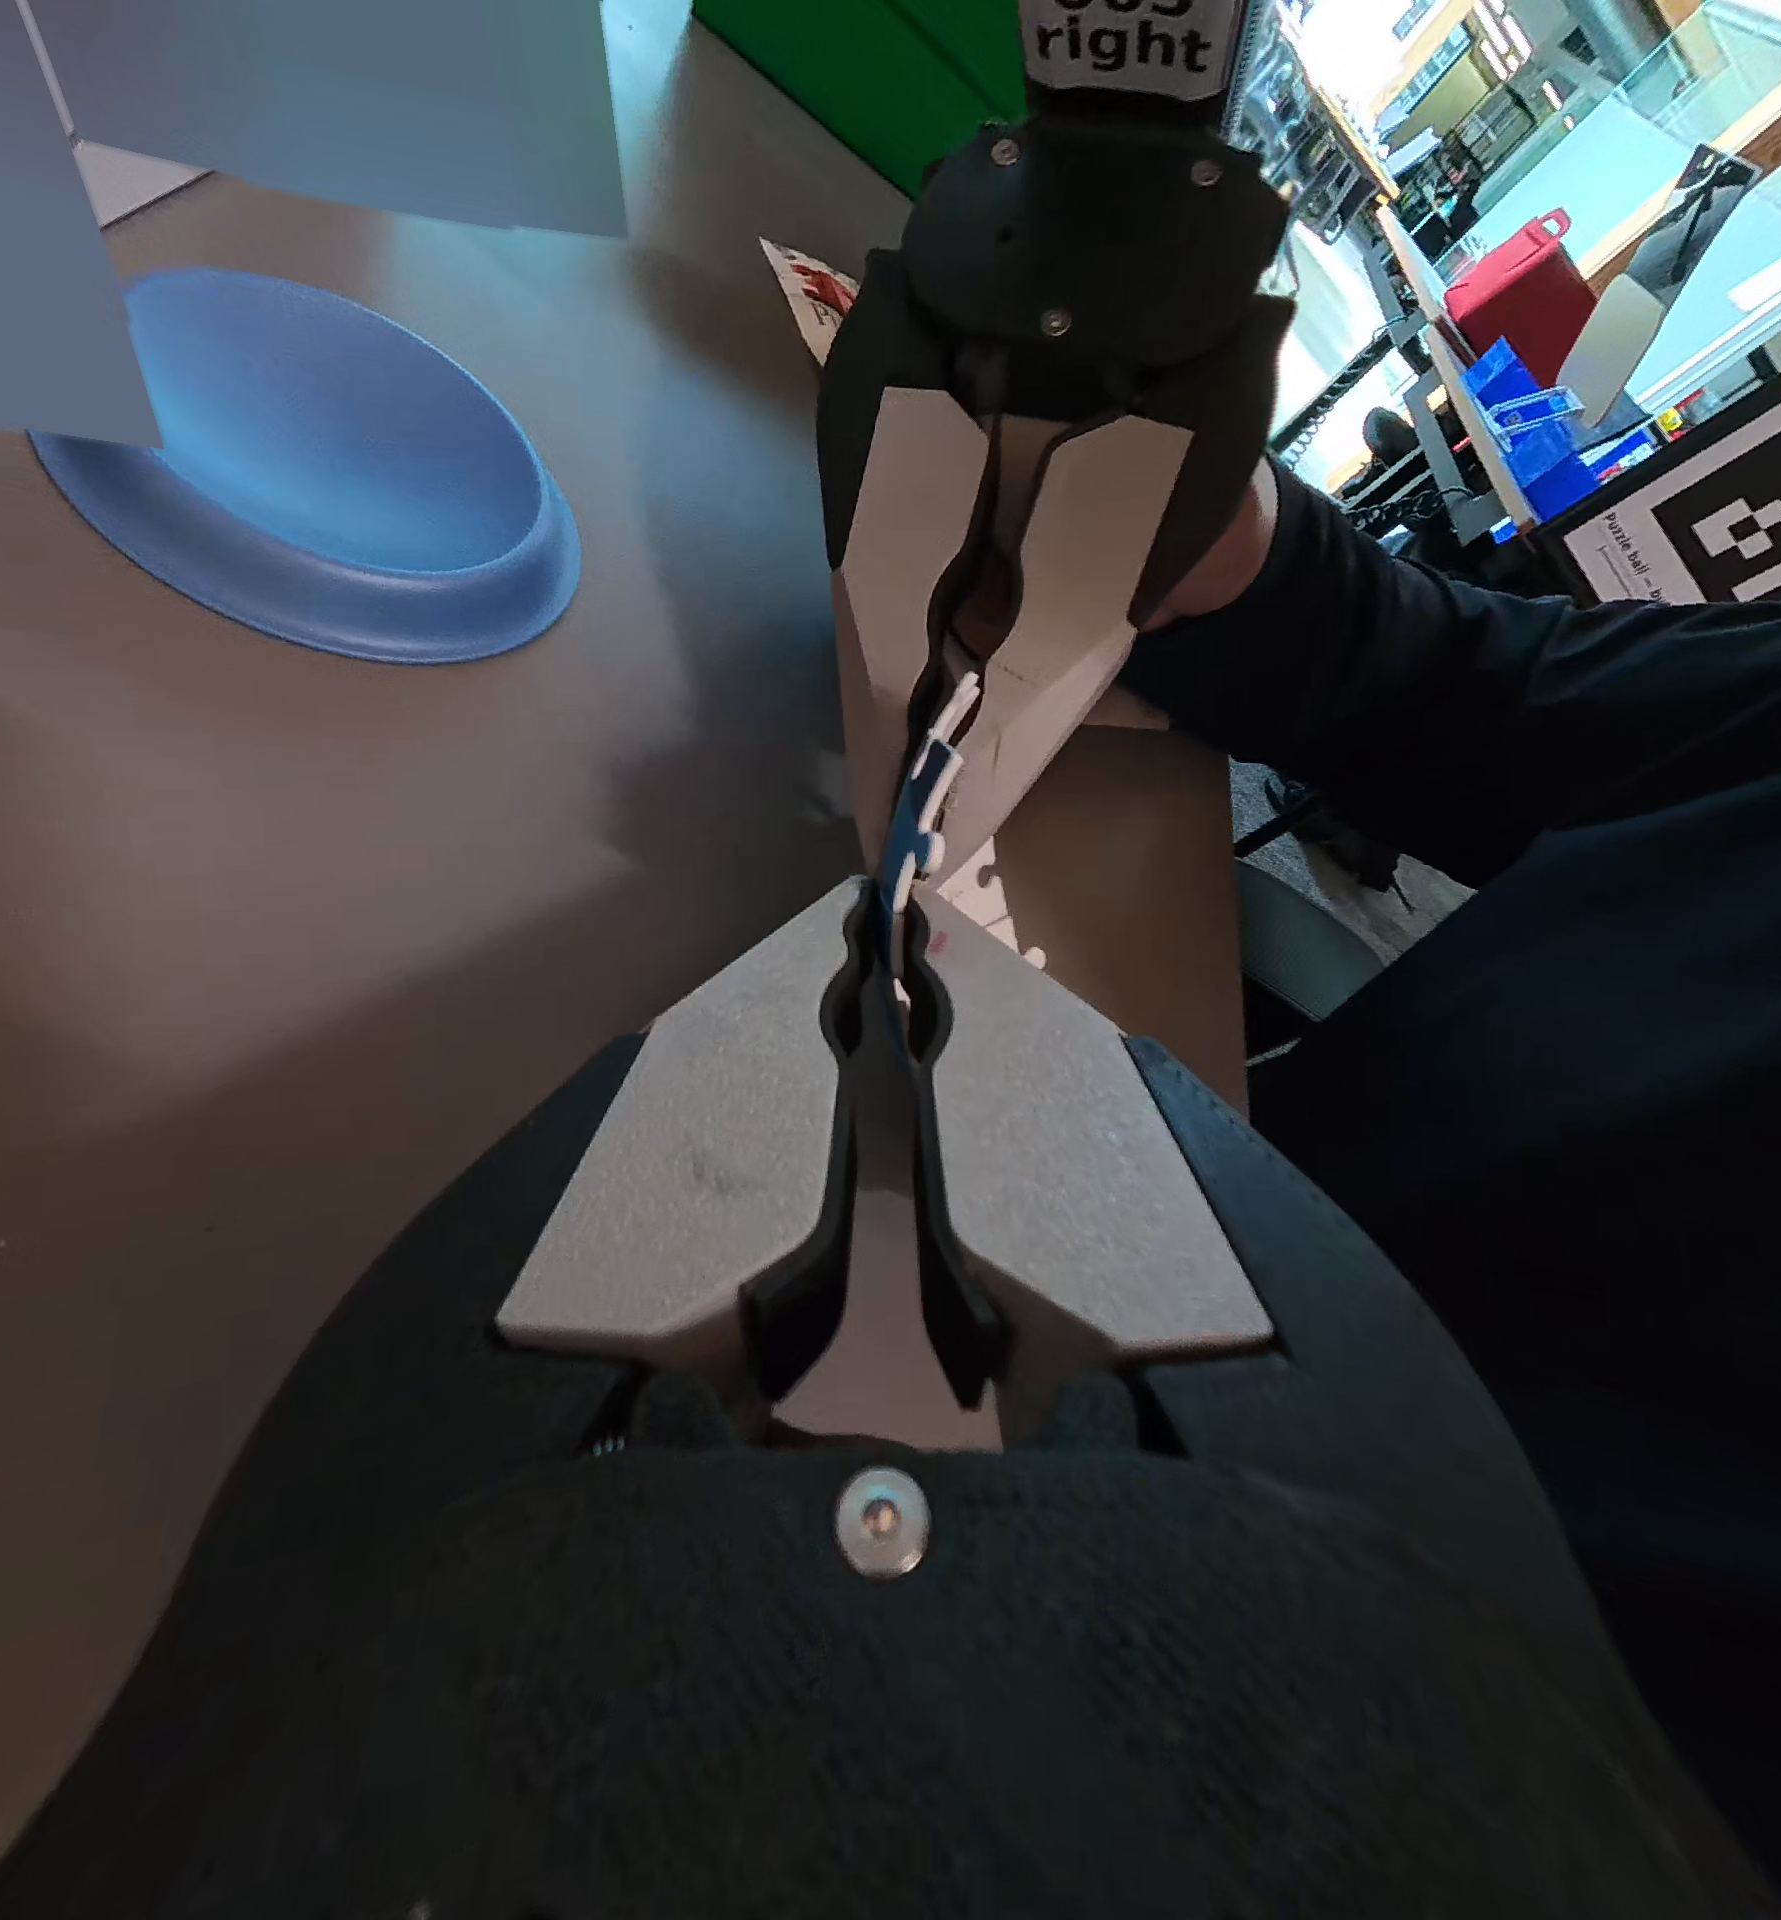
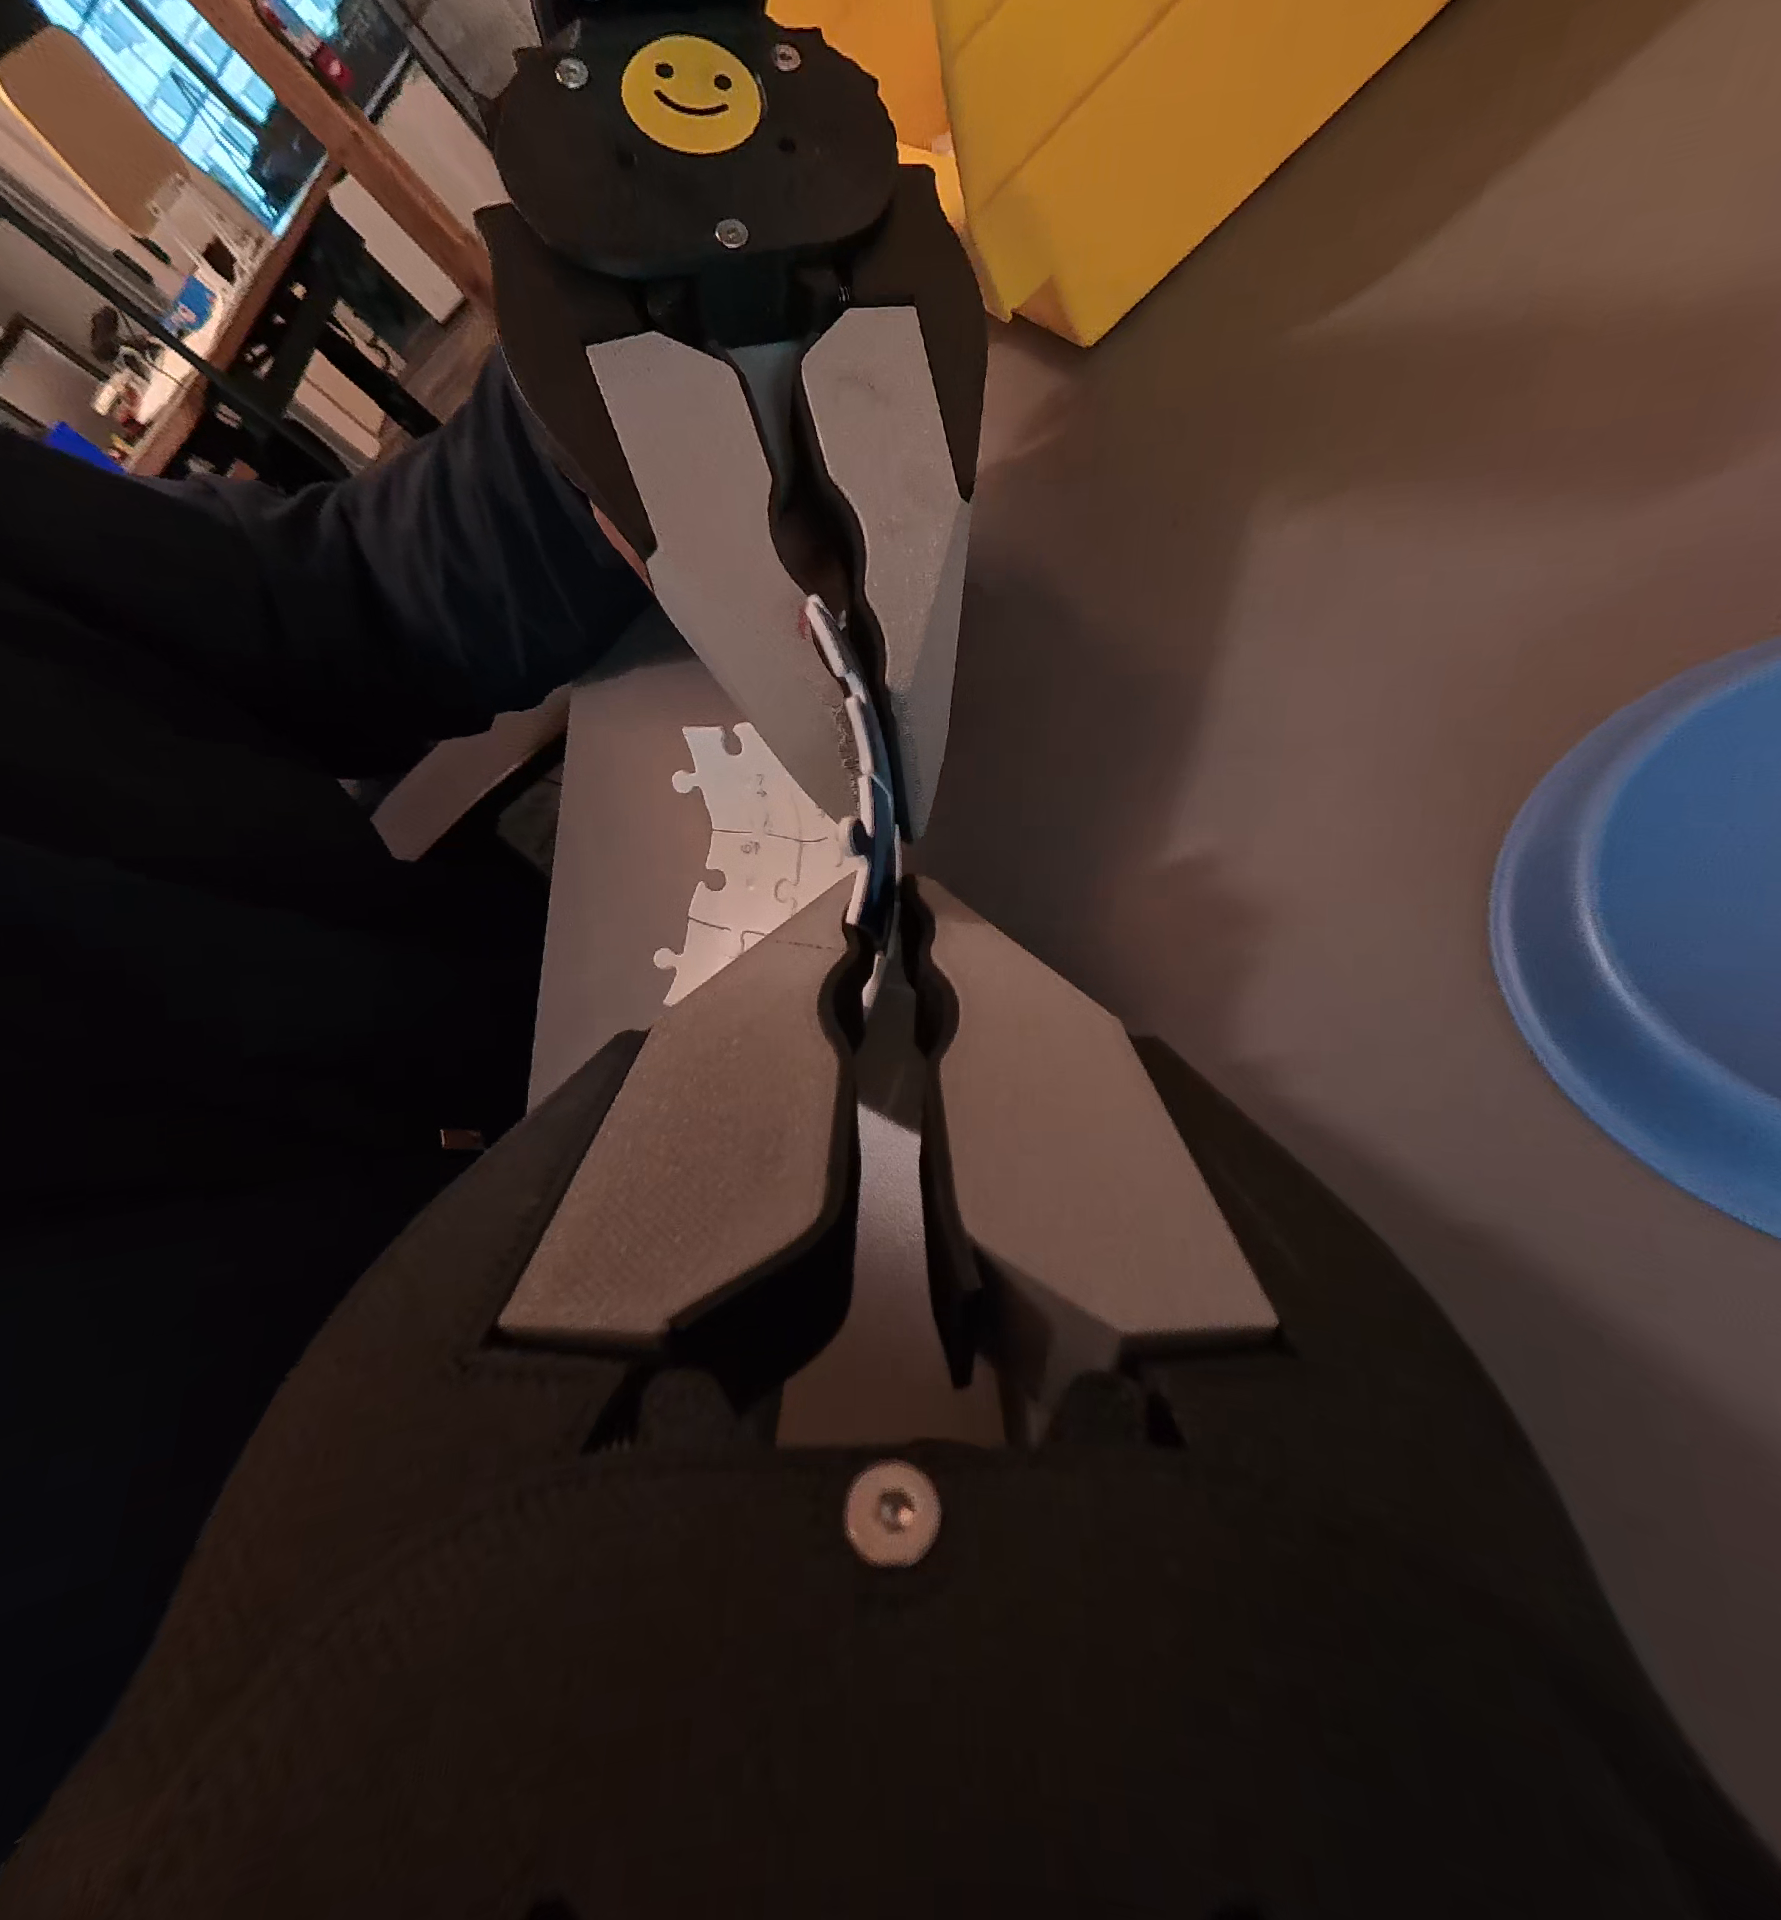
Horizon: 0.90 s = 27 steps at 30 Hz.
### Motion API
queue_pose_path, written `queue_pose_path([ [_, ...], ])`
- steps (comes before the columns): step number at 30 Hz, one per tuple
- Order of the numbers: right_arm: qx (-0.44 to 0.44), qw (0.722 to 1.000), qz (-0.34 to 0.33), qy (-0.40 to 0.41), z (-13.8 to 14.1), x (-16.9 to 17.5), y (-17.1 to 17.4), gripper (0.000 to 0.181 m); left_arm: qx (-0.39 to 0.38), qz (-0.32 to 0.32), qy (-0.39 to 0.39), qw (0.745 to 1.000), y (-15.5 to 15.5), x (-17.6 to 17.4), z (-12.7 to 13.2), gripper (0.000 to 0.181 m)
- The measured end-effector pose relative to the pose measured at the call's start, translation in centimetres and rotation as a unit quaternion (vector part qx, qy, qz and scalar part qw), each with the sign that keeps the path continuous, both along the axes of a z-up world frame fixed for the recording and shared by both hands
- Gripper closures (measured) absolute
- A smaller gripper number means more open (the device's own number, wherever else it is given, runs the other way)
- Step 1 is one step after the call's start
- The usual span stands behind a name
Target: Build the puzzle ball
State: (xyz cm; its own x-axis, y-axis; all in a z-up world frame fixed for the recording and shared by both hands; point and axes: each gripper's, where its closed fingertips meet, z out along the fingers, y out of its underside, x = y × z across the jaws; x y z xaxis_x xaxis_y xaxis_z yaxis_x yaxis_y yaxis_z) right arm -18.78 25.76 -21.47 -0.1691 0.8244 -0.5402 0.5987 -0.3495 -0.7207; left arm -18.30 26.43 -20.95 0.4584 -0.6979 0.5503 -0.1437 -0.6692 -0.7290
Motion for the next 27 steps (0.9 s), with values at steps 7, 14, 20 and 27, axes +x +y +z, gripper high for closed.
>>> queue_pose_path([
  [7, -0.031, 0.999, -0.003, 0.019, 0.61, 0.02, 0.42, 0.170, -0.003, 0.000, -0.023, 1.000, 0.06, 0.09, 0.58, 0.181],
  [14, -0.015, 1.000, 0.005, 0.016, 0.55, 0.61, 0.58, 0.168, -0.004, 0.009, -0.028, 1.000, 0.38, -0.28, 0.72, 0.181],
  [20, -0.012, 1.000, 0.004, 0.022, 0.77, 0.45, 0.56, 0.180, -0.005, 0.010, -0.022, 1.000, 0.35, -0.20, 0.60, 0.181],
  [27, -0.007, 1.000, -0.012, 0.017, 0.47, 0.15, 0.92, 0.180, -0.019, 0.027, -0.025, 0.999, 0.71, -0.42, 0.37, 0.181],
])
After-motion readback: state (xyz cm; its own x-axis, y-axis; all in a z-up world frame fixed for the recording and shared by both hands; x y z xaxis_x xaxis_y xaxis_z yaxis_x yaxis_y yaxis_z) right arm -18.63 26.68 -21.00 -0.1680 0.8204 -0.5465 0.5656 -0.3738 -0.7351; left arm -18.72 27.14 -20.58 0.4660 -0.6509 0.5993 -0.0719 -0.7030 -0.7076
